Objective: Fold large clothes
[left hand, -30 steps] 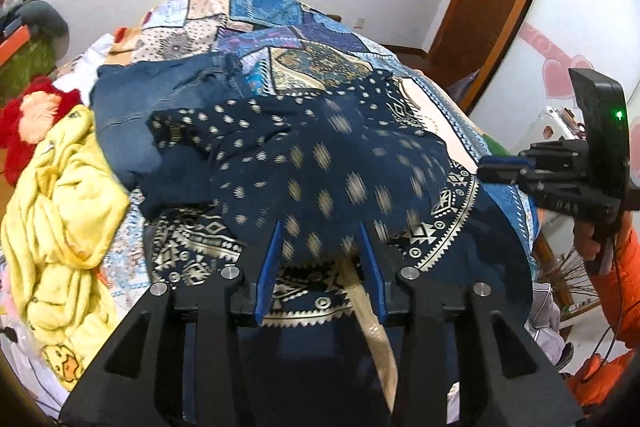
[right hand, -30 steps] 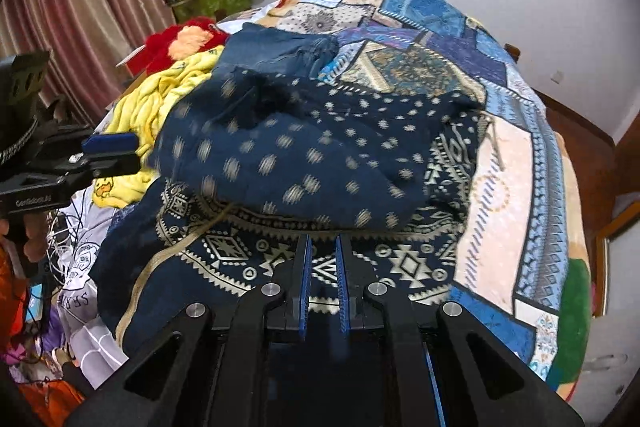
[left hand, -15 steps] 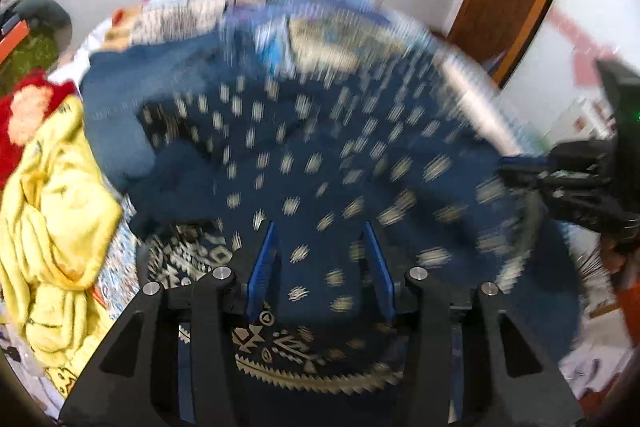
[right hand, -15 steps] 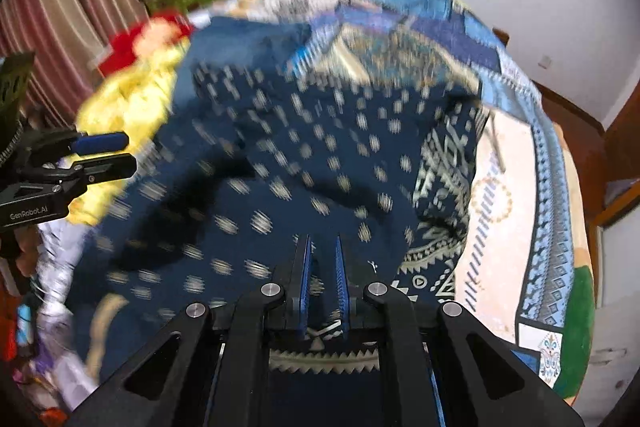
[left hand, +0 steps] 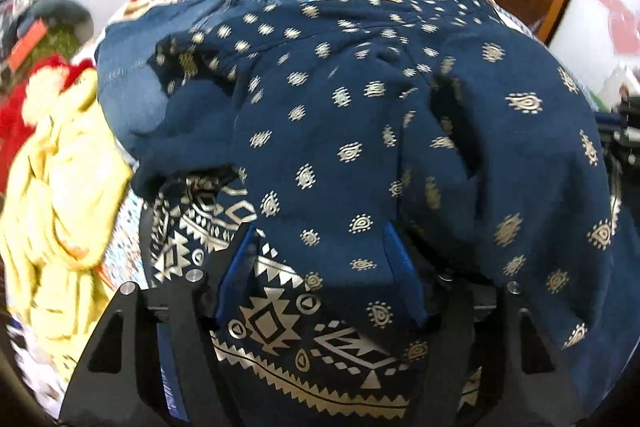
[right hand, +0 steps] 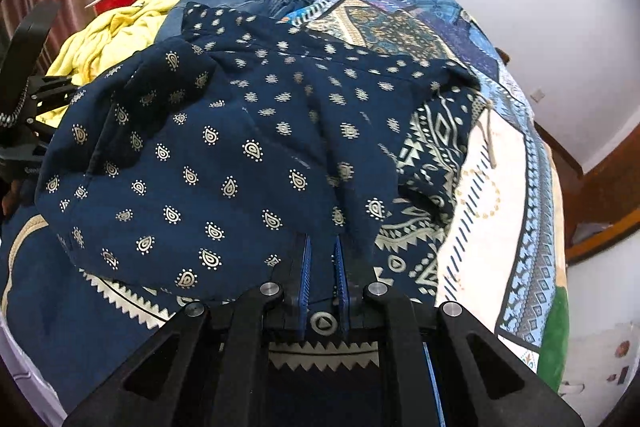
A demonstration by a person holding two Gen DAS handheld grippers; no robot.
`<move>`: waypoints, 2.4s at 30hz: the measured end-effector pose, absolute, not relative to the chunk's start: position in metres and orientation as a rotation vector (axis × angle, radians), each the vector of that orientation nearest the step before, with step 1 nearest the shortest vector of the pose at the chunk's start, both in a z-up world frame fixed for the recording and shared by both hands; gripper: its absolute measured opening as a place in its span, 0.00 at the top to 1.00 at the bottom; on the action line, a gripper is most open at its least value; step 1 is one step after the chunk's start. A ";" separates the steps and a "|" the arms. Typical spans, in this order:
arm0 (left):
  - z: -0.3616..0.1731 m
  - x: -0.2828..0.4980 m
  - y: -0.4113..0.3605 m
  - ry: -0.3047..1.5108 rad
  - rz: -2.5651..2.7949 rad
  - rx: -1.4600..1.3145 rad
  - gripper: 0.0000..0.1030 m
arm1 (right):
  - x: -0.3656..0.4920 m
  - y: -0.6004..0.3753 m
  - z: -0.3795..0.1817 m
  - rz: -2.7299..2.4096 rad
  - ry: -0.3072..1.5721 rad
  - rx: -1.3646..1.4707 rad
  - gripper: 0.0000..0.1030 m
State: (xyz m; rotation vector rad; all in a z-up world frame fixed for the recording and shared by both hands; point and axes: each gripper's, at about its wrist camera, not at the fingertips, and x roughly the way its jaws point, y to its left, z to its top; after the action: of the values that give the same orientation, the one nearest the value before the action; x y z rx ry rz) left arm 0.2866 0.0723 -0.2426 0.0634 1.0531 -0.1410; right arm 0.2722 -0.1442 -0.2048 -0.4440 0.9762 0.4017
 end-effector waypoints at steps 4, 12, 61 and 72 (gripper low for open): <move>-0.245 0.283 0.080 1.058 -0.143 0.004 0.34 | 0.270 -0.147 -0.204 0.364 0.980 -0.425 0.92; -0.249 0.280 0.096 1.068 -0.148 -0.058 0.29 | 0.253 -0.164 -0.199 0.248 0.925 -0.488 0.48; -0.210 0.490 0.202 0.872 -0.051 -0.254 0.92 | 0.542 -0.154 -0.169 0.281 0.828 -0.116 0.94; -0.243 0.529 0.210 0.995 0.028 -0.203 0.89 | 0.563 -0.144 -0.180 0.147 0.852 -0.242 0.96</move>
State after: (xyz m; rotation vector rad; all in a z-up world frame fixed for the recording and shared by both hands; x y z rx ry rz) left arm 0.5289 0.2097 -0.2434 -0.2033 0.9951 0.0282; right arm 0.5628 -0.1443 -0.1803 -0.2425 0.8520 0.1467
